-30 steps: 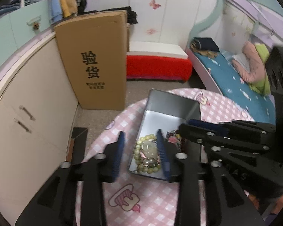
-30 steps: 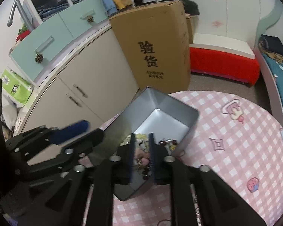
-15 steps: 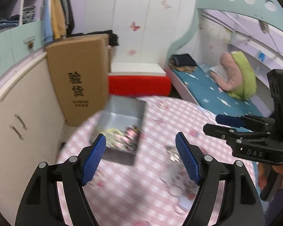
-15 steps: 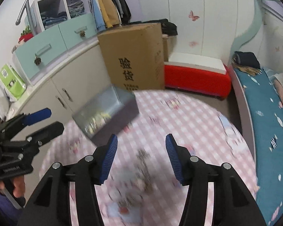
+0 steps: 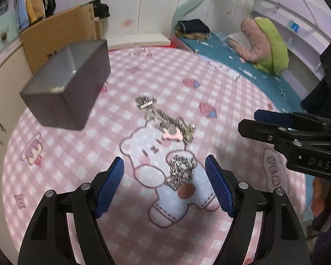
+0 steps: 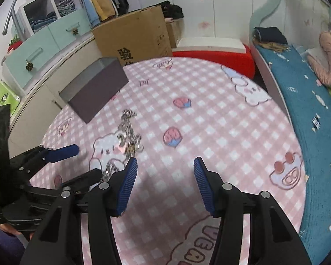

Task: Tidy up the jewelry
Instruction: 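Grasp another silver chain with the left gripper while the right grasps a chain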

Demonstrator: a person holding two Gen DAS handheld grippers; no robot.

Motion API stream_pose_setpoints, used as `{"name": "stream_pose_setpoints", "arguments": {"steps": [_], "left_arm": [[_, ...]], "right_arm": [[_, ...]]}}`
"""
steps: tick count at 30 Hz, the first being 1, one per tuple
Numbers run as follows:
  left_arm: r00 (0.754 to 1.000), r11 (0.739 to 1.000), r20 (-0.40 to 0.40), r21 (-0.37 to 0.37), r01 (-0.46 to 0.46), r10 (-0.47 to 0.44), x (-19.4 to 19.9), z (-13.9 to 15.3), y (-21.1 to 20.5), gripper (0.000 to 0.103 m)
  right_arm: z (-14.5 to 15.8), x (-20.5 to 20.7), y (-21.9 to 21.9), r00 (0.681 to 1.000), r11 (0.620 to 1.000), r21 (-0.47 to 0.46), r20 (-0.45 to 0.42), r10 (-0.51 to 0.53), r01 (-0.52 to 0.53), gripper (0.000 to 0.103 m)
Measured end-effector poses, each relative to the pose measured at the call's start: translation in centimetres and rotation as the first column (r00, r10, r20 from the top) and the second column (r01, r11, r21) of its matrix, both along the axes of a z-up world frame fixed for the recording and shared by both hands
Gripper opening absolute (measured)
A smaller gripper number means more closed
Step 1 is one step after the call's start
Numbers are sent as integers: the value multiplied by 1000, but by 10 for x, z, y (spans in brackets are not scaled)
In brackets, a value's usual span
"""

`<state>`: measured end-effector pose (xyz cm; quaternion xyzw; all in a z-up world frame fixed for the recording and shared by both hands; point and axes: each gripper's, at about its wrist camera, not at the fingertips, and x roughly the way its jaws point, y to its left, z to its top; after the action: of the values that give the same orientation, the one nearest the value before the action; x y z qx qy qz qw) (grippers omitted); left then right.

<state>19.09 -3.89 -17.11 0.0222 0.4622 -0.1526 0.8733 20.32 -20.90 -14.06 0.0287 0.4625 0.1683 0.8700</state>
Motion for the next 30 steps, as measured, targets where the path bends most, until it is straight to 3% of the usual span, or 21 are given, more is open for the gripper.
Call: {"name": "stream_pose_setpoints", "arguments": {"steps": [6, 9, 11, 12, 13, 15, 18, 25, 30], "left_arm": [[1000, 998, 11, 63, 26, -27, -4, -12, -12, 70], [999, 993, 18, 104, 46, -48, -6, -18, -17, 51], [997, 991, 34, 119, 62, -66, -6, -19, -17, 47], [997, 991, 36, 118, 61, -66, -6, -19, -16, 39], [998, 992, 36, 119, 50, -54, -4, -19, -12, 25], [999, 994, 21, 103, 31, -33, 1, -17, -1, 10], [1000, 998, -10, 61, -4, 4, 7, -14, 18, 8], [997, 997, 11, 18, -70, 70, 6, -1, 50, 8], [995, 995, 14, -15, -99, 99, 5, 8, 68, 8]], "right_arm": [[-4, -1, -6, 1000, 1000, 26, -6, -4, 4, 52], [-5, -1, -7, 1000, 999, 33, -4, -6, 7, 52], [-6, 0, -6, 1000, 999, 35, -7, -4, 5, 52], [-6, 1, -4, 1000, 999, 35, -8, -2, 2, 52], [-6, 1, -3, 1000, 999, 34, -9, 2, -1, 52], [-7, 2, 3, 1000, 999, 33, -10, 13, -12, 52], [-9, 4, 14, 999, 999, 26, -13, 35, -35, 52], [-11, 4, 50, 994, 993, -44, 24, 107, -106, 52], [-7, 5, 74, 984, 985, -46, 53, 169, -166, 51]]}}
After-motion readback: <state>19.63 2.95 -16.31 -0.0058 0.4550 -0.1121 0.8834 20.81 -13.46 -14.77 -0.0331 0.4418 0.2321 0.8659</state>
